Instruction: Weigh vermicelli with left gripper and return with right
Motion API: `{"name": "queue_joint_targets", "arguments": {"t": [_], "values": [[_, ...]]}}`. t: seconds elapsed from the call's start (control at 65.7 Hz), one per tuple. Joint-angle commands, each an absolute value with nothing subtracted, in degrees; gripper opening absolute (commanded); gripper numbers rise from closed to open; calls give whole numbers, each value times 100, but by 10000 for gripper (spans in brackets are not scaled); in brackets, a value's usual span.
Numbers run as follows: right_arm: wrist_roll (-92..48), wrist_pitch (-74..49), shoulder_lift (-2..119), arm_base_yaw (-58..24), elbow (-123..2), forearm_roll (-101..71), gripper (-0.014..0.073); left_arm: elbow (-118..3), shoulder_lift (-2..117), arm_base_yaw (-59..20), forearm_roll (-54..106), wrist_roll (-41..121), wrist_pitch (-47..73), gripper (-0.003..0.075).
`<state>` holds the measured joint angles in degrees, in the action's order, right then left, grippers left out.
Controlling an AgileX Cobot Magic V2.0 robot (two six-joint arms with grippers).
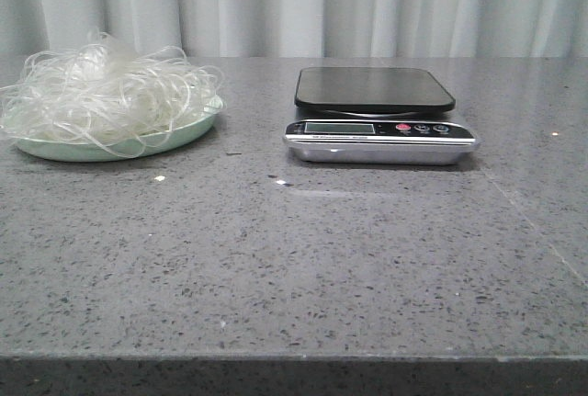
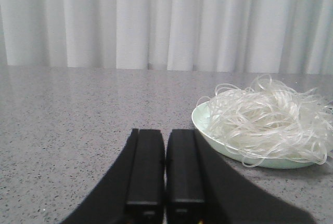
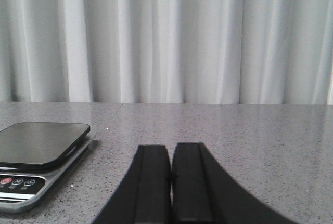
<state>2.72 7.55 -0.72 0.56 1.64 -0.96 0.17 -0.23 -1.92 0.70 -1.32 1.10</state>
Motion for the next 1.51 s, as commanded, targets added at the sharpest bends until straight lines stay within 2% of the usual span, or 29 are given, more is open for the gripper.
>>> {"name": "queue_joint_targets", "arguments": {"t": [0.0, 0.167, 0.365, 0.441, 0.654, 0.943, 1.217, 1.491], "values": [[246, 1223, -152, 57, 111, -118, 181, 62, -135, -187, 79, -189, -340, 134], [246, 1223, -152, 57, 111, -118, 181, 62, -135, -187, 79, -189, -432, 134], [246, 1223, -152, 57, 111, -118, 181, -26, -135, -197, 370, -189, -1594, 134], [246, 1223, -152, 57, 111, -118, 181, -233, -135, -197, 542, -189, -1634, 134], [246, 1223, -152, 57, 111, -118, 181, -1581, 245, -197, 184, -189, -597, 134], [246, 1223, -152, 57, 111, -118, 181, -3535, 1695, -197, 270, -189, 1348, 134], [246, 1223, -152, 57, 111, -118, 181, -3633, 2521, -197, 270, -189, 1655, 134], [246, 1223, -152, 57, 111, -118, 181, -3633, 2860, -197, 182, -135, 1851, 141]]}}
